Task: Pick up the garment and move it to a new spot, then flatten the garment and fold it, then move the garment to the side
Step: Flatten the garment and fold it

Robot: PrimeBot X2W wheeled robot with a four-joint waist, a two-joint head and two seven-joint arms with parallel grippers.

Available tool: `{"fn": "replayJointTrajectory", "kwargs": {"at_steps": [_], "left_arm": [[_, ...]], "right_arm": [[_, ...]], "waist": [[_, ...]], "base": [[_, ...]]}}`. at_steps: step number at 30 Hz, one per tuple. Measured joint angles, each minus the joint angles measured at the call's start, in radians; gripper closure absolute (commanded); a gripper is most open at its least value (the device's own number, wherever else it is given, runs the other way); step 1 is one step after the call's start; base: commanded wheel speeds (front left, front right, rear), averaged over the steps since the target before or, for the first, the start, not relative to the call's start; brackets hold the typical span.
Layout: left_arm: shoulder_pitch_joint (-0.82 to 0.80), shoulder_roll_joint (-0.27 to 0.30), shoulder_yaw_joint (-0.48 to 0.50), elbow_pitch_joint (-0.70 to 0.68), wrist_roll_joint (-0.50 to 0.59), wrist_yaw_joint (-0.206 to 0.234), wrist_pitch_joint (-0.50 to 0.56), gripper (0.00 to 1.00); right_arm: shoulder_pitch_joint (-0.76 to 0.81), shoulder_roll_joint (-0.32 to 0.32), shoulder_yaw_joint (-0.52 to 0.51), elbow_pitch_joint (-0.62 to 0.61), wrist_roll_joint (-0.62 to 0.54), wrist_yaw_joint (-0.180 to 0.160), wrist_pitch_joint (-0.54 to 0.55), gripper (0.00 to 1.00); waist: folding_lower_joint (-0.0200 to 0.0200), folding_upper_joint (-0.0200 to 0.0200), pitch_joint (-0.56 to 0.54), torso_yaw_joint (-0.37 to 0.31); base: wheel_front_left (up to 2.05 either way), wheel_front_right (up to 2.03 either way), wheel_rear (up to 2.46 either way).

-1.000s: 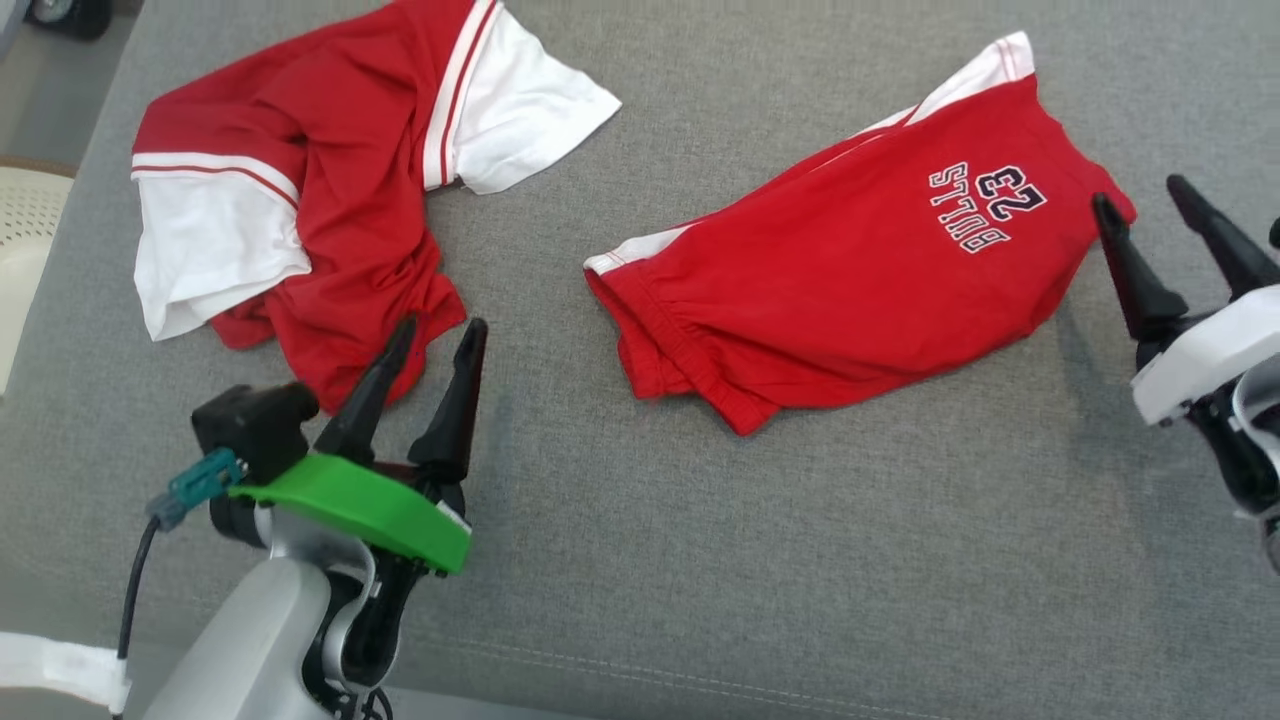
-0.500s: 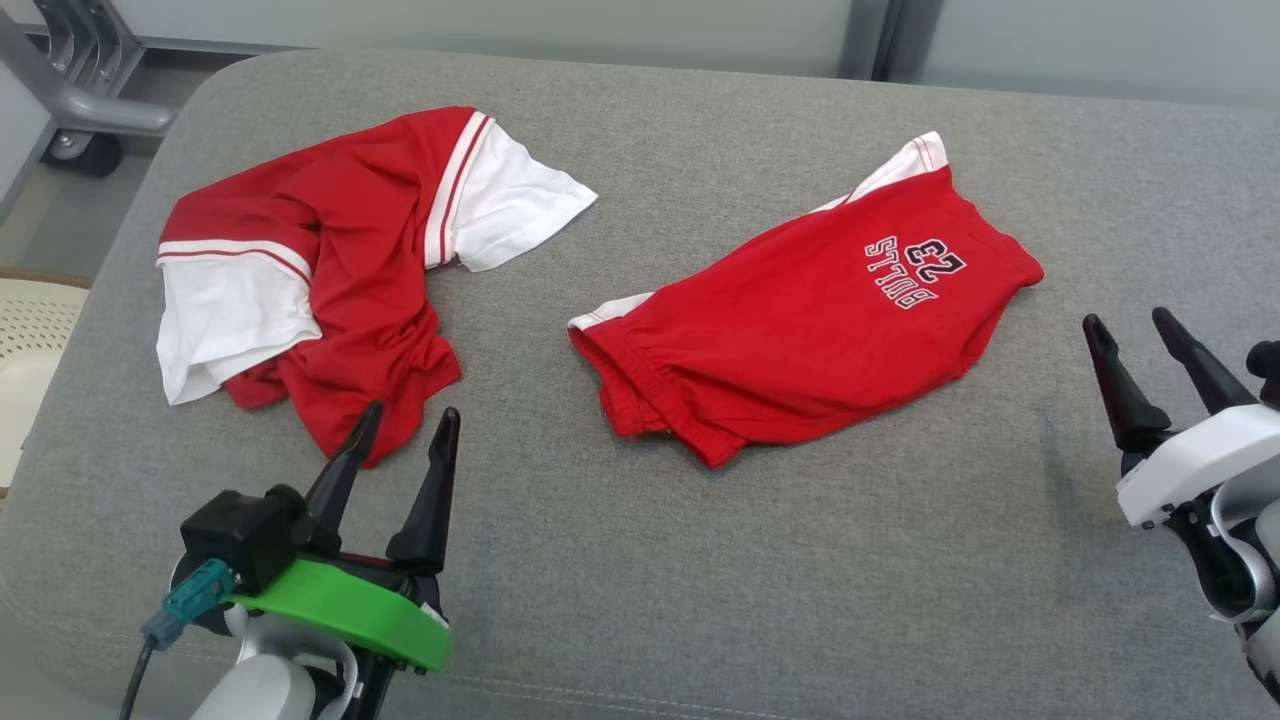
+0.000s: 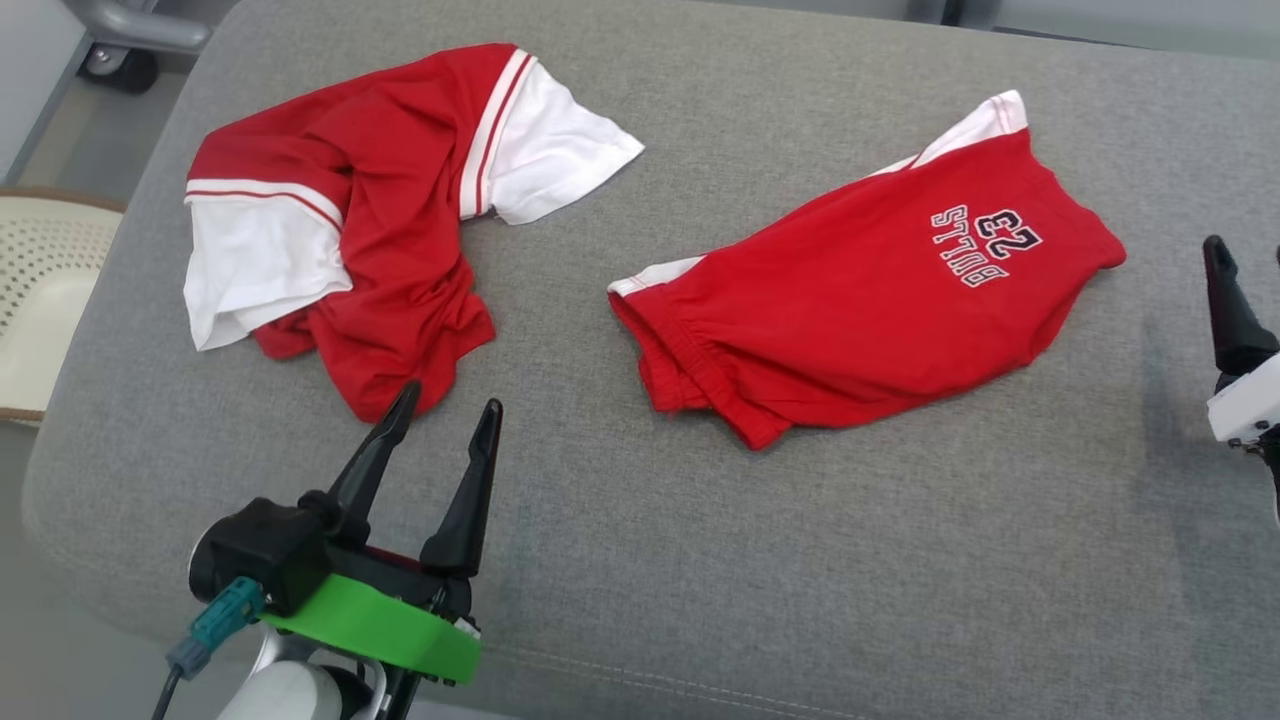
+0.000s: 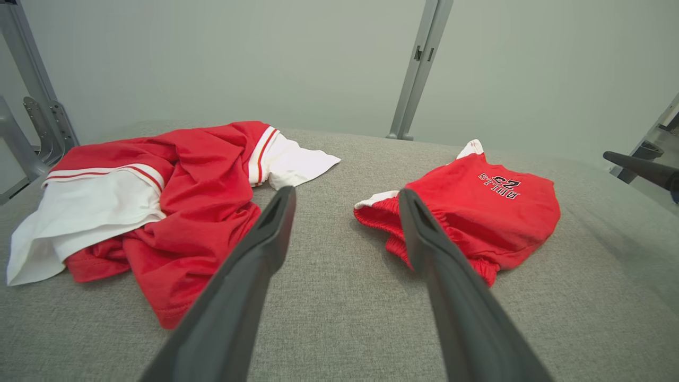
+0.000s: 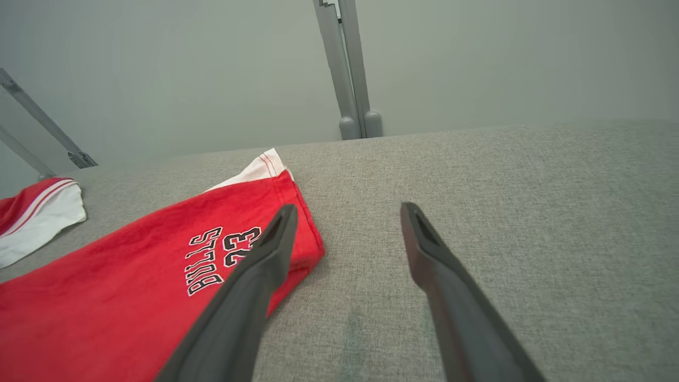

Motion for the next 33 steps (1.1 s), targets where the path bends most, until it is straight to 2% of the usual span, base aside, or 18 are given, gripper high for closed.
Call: {"fn": "replayJointTrajectory", "kwargs": {"at_steps": [8,13,19,20,21,22,23,24,33], "left_arm": [[0.0,-0.033,-0.001,-0.025,0.023,0.008,0.0,0.0],[0.003,-0.039,0.016,-0.027,0.04,0.009,0.0,0.0],[0.011,-0.049,0.044,-0.04,0.053,0.015,-0.003,0.0],[0.016,-0.053,0.047,-0.042,0.056,0.017,-0.003,0.0],[0.018,-0.058,0.051,-0.043,0.057,0.017,-0.003,0.0],[0.018,-0.063,0.055,-0.044,0.057,0.017,-0.003,0.0],[0.018,-0.066,0.06,-0.046,0.057,0.017,-0.003,0.0],[0.018,-0.068,0.064,-0.047,0.057,0.017,-0.003,0.0],[0.055,-0.1,0.084,-0.053,0.057,0.017,-0.003,0.0]], "right_arm": [[-0.032,0.011,-0.032,0.074,0.052,-0.002,0.026,0.0],[-0.042,0.043,-0.023,0.12,0.065,0.001,0.044,0.0],[-0.089,0.07,-0.044,0.159,0.141,0.027,0.079,0.0],[-0.099,0.071,-0.052,0.163,0.157,0.031,0.085,0.12],[-0.107,0.072,-0.058,0.165,0.172,0.037,0.092,0.48],[-0.113,0.073,-0.061,0.169,0.183,0.044,0.105,0.59],[-0.12,0.073,-0.062,0.174,0.19,0.047,0.116,0.9],[-0.125,0.074,-0.062,0.179,0.195,0.054,0.123,1.0],[-0.148,0.094,-0.054,0.186,0.231,0.084,0.17,1.0]], "waist": [[0.0,0.0,0.055,0.071],[0.0,0.0,0.085,0.113],[0.0,0.0,0.111,0.14],[0.0,0.0,0.113,0.142],[0.0,0.0,0.114,0.142],[0.0,0.0,0.114,0.142],[0.0,0.0,0.114,0.141],[0.0,0.0,0.113,0.139],[0.0,0.0,0.105,0.107]], "base": [[0.0,0.0,0.0],[0.0,0.0,0.0],[0.0,0.0,0.0],[0.0,0.0,0.0],[0.0,0.0,0.0],[0.0,0.0,0.0],[0.0,0.0,0.0],[0.0,0.0,0.0],[0.0,0.0,0.0]]}}
